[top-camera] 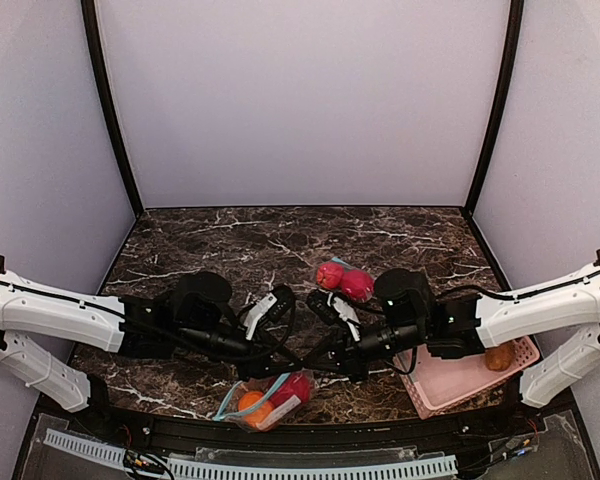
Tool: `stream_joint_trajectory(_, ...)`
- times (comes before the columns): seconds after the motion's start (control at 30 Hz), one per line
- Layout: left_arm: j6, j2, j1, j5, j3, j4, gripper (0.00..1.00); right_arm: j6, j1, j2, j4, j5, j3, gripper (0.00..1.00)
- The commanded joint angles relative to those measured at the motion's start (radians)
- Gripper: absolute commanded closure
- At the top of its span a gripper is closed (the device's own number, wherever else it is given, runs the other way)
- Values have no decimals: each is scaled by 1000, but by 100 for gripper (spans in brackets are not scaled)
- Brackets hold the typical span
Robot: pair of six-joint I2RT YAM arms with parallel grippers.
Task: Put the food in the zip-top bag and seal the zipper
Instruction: Zip the zipper of the food storage bag.
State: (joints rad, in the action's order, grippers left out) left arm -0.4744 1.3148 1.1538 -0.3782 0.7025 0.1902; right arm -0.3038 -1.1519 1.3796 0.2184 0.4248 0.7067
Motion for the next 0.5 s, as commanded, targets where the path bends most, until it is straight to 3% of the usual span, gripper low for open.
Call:
stream_joint_trajectory(0.0, 17, -2, 3, 0, 17, -59, 99, -11, 3, -42, -15, -135, 5, 100)
stream_joint_trajectory(0.47, 23, -8, 3, 27, 11, -98, 99, -5, 9, -68, -113, -273, 16, 100)
